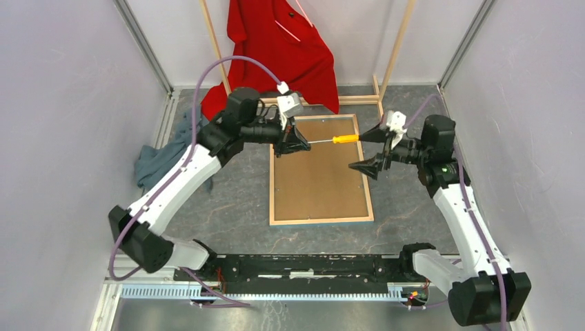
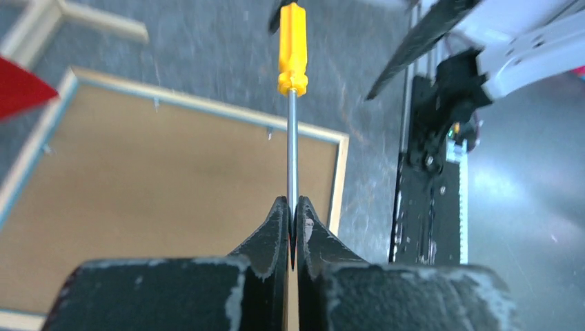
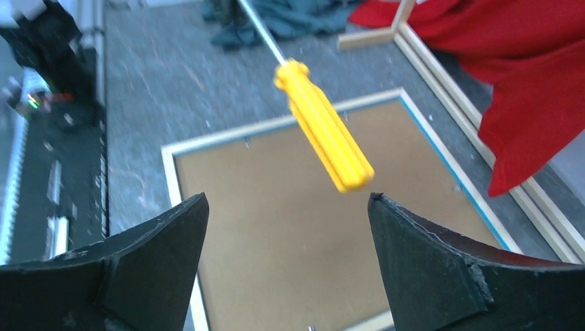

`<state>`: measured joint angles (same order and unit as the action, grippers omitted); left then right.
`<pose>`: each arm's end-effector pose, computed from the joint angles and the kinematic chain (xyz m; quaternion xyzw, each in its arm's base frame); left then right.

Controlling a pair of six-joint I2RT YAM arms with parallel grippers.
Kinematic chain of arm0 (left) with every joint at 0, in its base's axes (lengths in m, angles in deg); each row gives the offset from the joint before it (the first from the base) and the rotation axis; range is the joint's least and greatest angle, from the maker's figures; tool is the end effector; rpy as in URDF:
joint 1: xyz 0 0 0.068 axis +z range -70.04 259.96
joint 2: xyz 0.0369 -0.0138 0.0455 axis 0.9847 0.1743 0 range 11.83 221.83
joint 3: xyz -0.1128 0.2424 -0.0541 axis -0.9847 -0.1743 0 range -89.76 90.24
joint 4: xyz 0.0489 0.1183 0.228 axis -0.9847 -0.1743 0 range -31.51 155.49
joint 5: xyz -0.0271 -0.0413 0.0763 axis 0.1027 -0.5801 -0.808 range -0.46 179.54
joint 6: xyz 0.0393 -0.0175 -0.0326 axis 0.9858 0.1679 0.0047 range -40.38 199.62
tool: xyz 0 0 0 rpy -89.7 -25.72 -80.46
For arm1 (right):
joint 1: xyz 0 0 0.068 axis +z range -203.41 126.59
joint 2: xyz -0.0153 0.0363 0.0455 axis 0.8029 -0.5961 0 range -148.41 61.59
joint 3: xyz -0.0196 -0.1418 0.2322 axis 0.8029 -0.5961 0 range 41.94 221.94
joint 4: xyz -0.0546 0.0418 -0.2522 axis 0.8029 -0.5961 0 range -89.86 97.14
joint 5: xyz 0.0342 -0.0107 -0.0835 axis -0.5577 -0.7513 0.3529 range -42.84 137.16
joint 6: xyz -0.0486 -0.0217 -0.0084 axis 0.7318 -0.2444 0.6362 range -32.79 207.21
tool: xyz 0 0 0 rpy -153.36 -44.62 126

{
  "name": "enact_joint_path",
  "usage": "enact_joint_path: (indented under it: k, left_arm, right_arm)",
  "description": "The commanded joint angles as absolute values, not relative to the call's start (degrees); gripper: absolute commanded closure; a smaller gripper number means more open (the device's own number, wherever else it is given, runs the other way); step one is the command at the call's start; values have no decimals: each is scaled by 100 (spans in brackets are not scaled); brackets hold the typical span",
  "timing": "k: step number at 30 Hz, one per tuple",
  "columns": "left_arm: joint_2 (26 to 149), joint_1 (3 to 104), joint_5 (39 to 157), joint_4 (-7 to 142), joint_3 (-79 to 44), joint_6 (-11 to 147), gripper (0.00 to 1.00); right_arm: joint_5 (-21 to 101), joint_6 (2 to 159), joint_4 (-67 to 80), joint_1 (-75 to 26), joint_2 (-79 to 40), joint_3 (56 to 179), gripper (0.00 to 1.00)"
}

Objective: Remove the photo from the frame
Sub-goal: Pick up the screwdriver from the center of the board.

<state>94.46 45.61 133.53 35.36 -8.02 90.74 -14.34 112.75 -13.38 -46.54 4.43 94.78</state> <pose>0.2482 -0.1996 0.3800 0.4819 0.6731 -0.4113 0.3814 0.2031 0.0560 0.3385 -0.4665 0.6186 0.3501 0.5265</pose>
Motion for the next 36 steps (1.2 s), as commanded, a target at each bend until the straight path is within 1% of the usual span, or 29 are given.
enact_joint_path:
  k: [1, 3, 6, 8, 12, 13, 17, 24, 36]
  left_arm:
    - [8895, 4563, 13929, 5098, -1146, 8028, 98]
    - [8893, 4566, 14162, 5267, -1248, 7705, 98]
    - [8841, 4601, 14447, 5934, -1604, 7137, 98]
    - [8880, 4601, 14531, 6125, -1705, 6977, 98]
    - [8983, 4613, 14487, 6451, -1806, 6689, 98]
    - [9001, 4620, 14478, 6519, -1830, 6605, 98]
    - [9047, 4638, 14516, 6907, -1902, 6320, 98]
    - [9103, 4694, 14514, 7379, -2037, 5868, 98]
    - [9265, 4746, 14462, 7728, -2274, 5657, 98]
  right_arm:
    - [-2592, 8552, 1014, -4888, 213, 9460, 8]
    - [-2674, 7556, 2086, -4886, 87, 9296, 8]
    - [-2595, 6193, 3544, -4891, -66, 9017, 8]
    - [-2399, 5477, 4416, -4884, -123, 8859, 6]
    - [-2001, 3388, 6901, -4836, -141, 8412, 2]
    - [-1898, 3205, 7126, -4816, -147, 8390, 2]
    - [-1591, 3204, 6858, -4700, -91, 8463, 2]
    - [-1150, 3210, 6470, -4557, -20, 8286, 6]
    - [-1024, 3169, 6176, -4219, 53, 8203, 13]
